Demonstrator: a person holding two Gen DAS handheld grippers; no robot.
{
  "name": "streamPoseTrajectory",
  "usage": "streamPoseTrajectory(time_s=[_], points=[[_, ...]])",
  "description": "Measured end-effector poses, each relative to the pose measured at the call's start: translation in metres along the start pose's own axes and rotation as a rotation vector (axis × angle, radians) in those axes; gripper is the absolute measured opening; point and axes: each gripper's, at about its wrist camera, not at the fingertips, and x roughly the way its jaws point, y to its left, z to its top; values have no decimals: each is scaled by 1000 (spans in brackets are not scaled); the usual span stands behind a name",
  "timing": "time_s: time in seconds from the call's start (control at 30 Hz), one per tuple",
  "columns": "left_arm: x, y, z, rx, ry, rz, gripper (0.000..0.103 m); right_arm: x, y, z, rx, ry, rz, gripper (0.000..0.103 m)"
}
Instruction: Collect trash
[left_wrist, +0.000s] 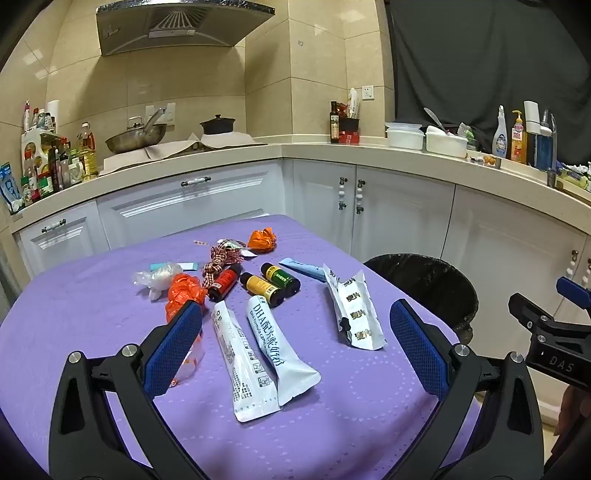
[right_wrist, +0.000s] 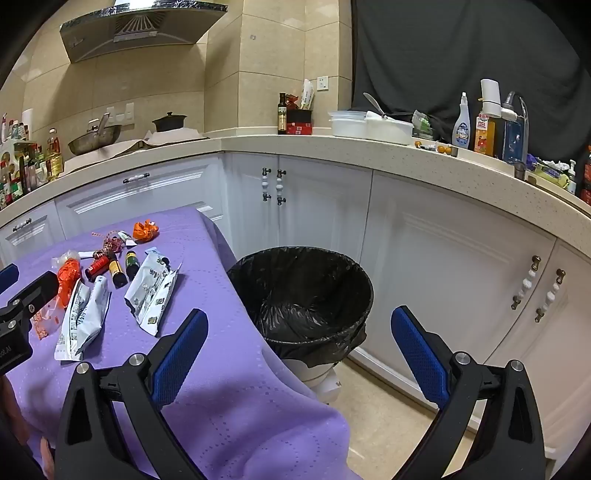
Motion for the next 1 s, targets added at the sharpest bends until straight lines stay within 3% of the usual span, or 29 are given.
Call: streamPoseTrajectory(time_s=[1.0], points=[[0,6,0,-5,1,7,99,1,1,0,-4,-3,-3,97]])
